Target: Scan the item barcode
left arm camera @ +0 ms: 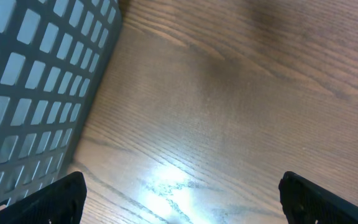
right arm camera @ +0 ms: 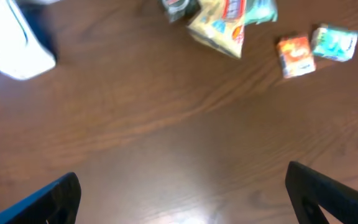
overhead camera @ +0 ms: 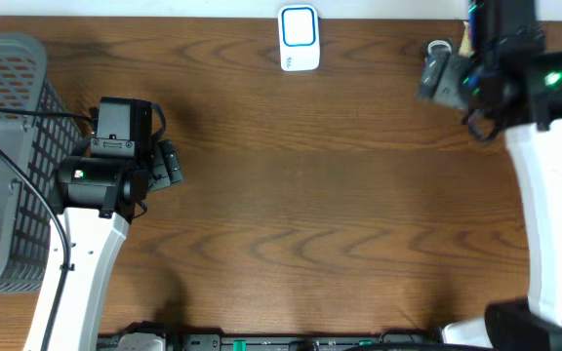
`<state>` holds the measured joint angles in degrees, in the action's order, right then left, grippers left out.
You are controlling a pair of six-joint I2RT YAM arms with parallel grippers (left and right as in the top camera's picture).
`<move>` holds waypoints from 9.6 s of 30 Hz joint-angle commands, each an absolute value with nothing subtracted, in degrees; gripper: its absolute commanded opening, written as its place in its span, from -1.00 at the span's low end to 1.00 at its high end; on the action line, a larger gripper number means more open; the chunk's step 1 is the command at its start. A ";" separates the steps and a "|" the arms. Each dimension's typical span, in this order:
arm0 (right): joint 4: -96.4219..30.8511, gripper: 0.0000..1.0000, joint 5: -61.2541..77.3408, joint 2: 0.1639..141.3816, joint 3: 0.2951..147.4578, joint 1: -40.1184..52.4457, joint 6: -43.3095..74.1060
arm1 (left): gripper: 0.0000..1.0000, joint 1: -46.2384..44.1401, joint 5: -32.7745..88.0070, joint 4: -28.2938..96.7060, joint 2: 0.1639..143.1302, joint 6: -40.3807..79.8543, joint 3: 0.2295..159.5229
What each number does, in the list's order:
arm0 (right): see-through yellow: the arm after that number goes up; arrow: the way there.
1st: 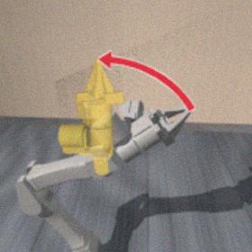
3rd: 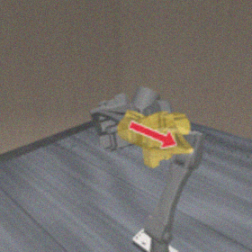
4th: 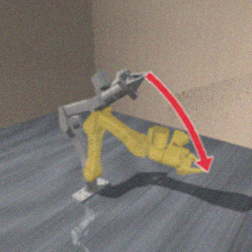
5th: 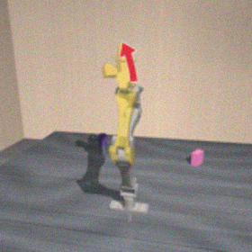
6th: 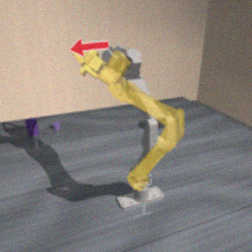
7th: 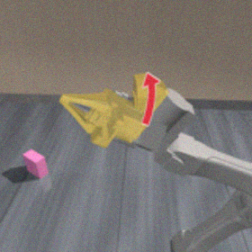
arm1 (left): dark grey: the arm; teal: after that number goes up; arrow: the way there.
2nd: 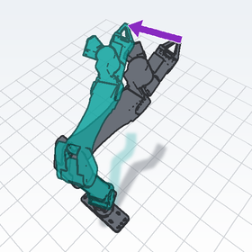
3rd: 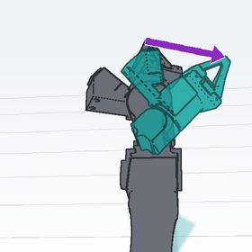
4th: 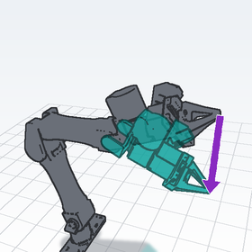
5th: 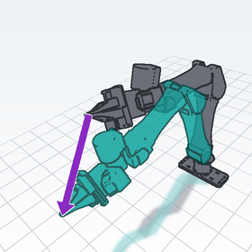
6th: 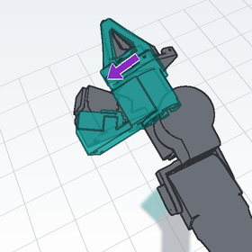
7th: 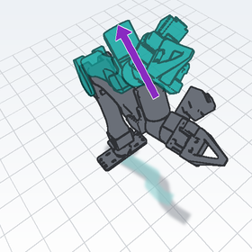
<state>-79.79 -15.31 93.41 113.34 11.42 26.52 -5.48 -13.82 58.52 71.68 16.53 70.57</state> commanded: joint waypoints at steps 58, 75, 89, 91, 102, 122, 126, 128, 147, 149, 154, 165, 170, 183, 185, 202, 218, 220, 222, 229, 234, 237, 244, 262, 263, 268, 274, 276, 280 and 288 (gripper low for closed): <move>-58.89 0.99 -7.29 49.87 59.83 12.36 12.29 | 0.96 -5.58 -13.98 58.70 71.85 16.82 71.37; -25.17 0.98 7.81 13.65 18.02 -0.34 4.16 | 0.95 -5.54 -13.98 58.70 71.85 16.82 71.37; -5.91 0.98 7.81 1.13 1.89 -0.34 4.16 | 0.95 -5.54 -14.00 58.70 71.85 16.82 71.37; -4.29 0.99 7.81 0.43 0.62 -0.34 4.19 | 0.95 -5.56 -13.98 58.70 71.85 16.82 71.37; -3.73 0.99 3.75 0.32 0.32 -0.34 3.97 | 0.95 -5.54 -13.98 58.70 71.85 16.82 71.37; -4.47 0.98 2.02 0.32 0.32 -0.27 -4.78 | 0.95 -5.54 -13.98 58.70 71.85 16.82 71.37; -4.49 0.99 1.96 0.32 0.32 -0.27 -4.78 | 0.95 -5.56 -13.98 58.70 71.85 16.82 71.37; -4.49 0.99 1.96 0.32 0.32 -0.21 -4.78 | 0.95 -5.54 -14.00 58.70 71.85 16.82 71.37; -4.54 0.98 1.63 0.32 0.32 -0.19 -4.51 | 0.95 -5.56 -13.98 58.70 71.85 16.82 71.37; -4.54 0.99 1.63 0.32 0.32 -1.08 -2.50 | 0.95 -5.54 -14.00 58.70 71.85 16.82 71.37; -4.54 0.99 1.63 0.32 0.32 -1.17 -1.74 | 0.95 -5.56 -13.98 58.70 71.85 16.82 71.37; -4.54 0.99 1.63 0.32 0.32 -1.19 -1.61 | 0.95 -5.54 -13.98 58.70 71.85 16.82 71.37; -4.54 0.99 1.67 0.32 0.32 -1.13 0.43 | 0.95 -5.56 -13.98 58.70 71.85 16.82 71.37; -4.51 0.99 1.87 0.32 0.32 -1.08 1.65 | 0.96 -5.54 -13.98 58.70 71.85 16.82 71.37; -4.49 0.99 1.83 0.32 0.32 -1.10 1.61 | 0.95 -5.54 -13.98 58.70 71.85 16.82 71.37; -4.27 0.98 1.87 0.32 0.32 -1.10 1.65 | 0.95 -5.56 -13.98 58.70 71.85 16.82 71.37; -4.25 0.99 1.87 0.38 0.32 -1.08 1.65 | 0.95 -5.56 -13.98 58.70 71.85 16.82 71.37; -4.25 0.99 1.87 0.38 0.32 -1.10 1.65 | 0.95 -5.56 -13.98 58.70 71.85 16.80 71.37; -4.25 0.98 1.87 0.38 0.32 -1.10 1.65 | 0.95 -5.54 -14.00 59.00 71.85 16.75 71.37; -4.25 0.99 1.87 0.38 0.32 -1.08 1.65 | 0.95 -5.48 -8.43 60.99 70.08 16.84 69.58; -4.25 0.99 1.87 0.38 0.32 -1.08 1.65 | 0.95 -5.50 -2.11 57.08 64.45 16.58 61.95; -4.25 0.99 1.87 0.38 0.32 -1.10 1.65 | 0.95 -5.50 0.40 49.19 58.46 12.97 53.17; -4.25 0.99 1.87 0.38 0.32 -1.08 1.65 | 0.95 -5.48 8.38 29.45 44.88 3.03 36.95; -4.25 0.98 1.87 0.38 0.32 -1.08 1.65 | 0.96 -5.50 7.99 23.18 14.06 1.45 18.83; -4.25 0.99 1.87 0.38 0.32 -1.08 1.65 | 0.95 -5.50 7.99 22.02 12.08 1.48 17.80; -4.25 0.99 1.87 0.38 0.32 -1.08 1.65 | 0.96 -5.43 7.94 17.37 4.75 1.45 12.97; -4.25 0.99 1.87 0.38 0.32 -1.08 1.65 | 0.96 -3.86 7.92 8.43 0.32 1.06 6.17; -4.25 0.99 1.87 0.38 0.32 -1.08 1.65 | 0.96 -3.03 7.92 5.30 0.08 1.06 4.34; -4.25 0.98 1.87 0.38 0.32 -1.10 1.65 | 0.95 -1.89 7.92 0.49 0.08 1.06 2.22; -4.25 0.99 1.87 0.38 0.32 -1.10 1.65 | 0.95 -1.67 5.34 -4.01 0.05 1.06 0.21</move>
<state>-4.14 2.52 0.84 0.56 -0.82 0.89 -2.00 7.14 -3.49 0.62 1.45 0.67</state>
